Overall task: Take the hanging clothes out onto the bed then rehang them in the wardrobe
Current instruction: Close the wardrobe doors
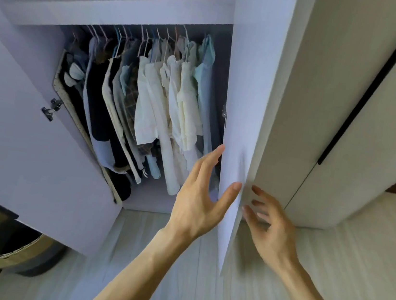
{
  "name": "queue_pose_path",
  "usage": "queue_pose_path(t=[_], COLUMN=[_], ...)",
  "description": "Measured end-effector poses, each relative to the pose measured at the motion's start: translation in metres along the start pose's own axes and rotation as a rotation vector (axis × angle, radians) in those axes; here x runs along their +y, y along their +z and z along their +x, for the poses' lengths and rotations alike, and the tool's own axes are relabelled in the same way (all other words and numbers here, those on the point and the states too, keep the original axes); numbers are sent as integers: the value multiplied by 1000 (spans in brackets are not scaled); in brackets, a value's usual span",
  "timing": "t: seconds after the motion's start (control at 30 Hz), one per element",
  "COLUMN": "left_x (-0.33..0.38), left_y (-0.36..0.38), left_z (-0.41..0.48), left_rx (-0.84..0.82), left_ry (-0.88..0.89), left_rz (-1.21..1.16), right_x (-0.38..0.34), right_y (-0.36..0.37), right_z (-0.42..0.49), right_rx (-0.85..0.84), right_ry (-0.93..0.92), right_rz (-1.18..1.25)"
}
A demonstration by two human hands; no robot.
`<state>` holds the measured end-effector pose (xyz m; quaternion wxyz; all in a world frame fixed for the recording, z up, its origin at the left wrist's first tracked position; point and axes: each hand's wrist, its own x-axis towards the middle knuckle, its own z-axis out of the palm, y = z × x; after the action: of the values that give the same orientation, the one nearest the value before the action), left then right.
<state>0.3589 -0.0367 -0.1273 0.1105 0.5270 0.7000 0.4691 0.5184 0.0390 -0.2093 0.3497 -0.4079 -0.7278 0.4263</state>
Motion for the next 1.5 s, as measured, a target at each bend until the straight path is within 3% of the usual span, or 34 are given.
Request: queue_pose_path(t=[0.13, 0.4, 0.6, 0.77, 0.87, 1.07, 1.27, 1.5], left_x=[30, 13, -13, -51, -85, -142, -189, -221], left_y=[18, 14, -43, -94, -122, -173, -192, -196], left_z=[24, 18, 14, 35, 62, 134, 188, 252], left_rx=[71, 219, 334, 479, 575, 529, 526, 492], left_ry=[135, 61, -95, -312, -420, -366, -274, -323], left_rz=[3, 196, 168, -126, -164, -260, -322, -326], right_x=[-6, -14, -22, -58, -81, -137, -175, -159], right_y=[1, 23, 82, 144, 177, 218, 242, 263], right_z=[11, 9, 36, 85, 126, 226, 312, 371], right_rx=[-48, -5, -125, -137, -128, 110, 305, 429], right_ry=[-17, -123, -233, -451, -581, -918, -1095, -1091], right_rz=[113, 125, 39, -91, -159, -429, -722, -900])
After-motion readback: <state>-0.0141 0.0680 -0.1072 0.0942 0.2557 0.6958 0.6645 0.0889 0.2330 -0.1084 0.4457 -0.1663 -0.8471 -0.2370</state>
